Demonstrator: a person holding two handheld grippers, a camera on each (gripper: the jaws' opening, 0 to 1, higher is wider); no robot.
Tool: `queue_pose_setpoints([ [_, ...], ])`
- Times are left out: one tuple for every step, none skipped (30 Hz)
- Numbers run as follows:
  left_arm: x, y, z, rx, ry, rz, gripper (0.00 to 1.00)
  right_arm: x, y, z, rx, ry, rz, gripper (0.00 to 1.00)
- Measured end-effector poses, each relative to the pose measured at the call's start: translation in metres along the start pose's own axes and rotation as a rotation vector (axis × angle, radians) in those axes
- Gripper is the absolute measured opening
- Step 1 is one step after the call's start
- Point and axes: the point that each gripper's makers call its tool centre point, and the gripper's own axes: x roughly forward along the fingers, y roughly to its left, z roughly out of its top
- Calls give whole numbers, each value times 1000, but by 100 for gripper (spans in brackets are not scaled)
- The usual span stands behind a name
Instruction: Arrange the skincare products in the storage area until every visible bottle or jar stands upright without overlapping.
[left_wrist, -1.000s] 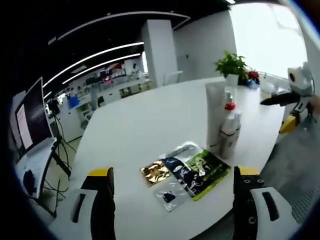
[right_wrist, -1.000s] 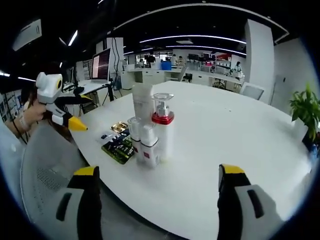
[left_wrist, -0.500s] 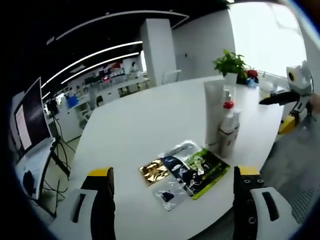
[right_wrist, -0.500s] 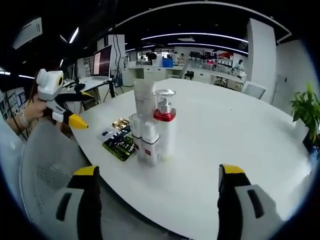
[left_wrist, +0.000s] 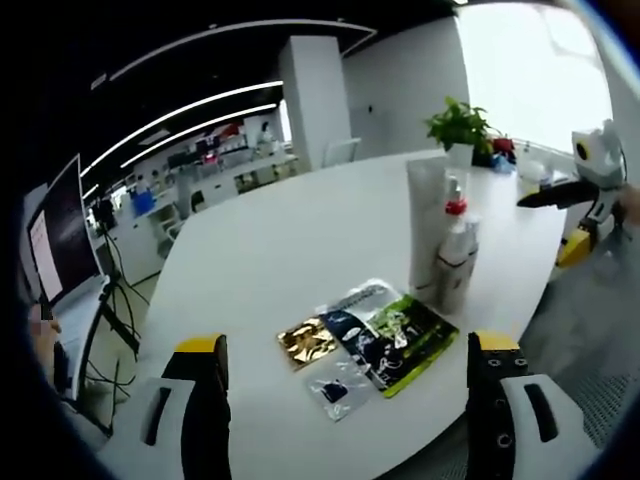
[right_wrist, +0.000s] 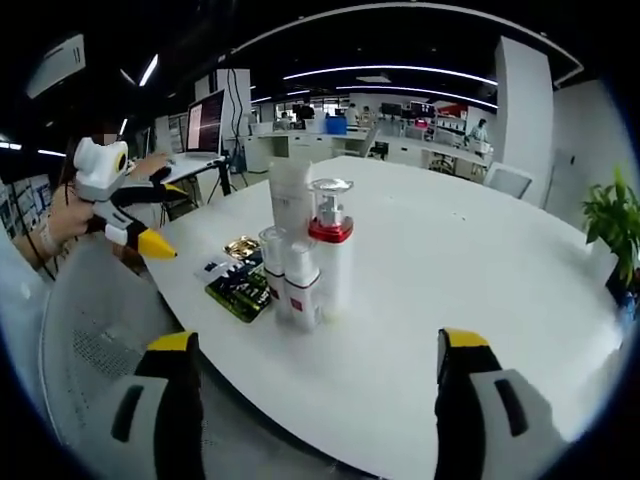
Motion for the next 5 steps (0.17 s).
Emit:
queue_pose_setpoints([
  [0,0,0,2,1,-1,97,0,0,0,0,0,-1,99],
  [0,0,-1,3,2,-1,97,0,0,0,-1,-1,-2,99],
  [0,-1,0,4,3,-2,97,0,0,0,0,-1,0,99],
  [0,-1,-1,4,4,-2,97,0,0,0,0,-1,0,99],
  [0,-2,0,5,5,-4,97,0,0,0,-1,0,-1,99],
])
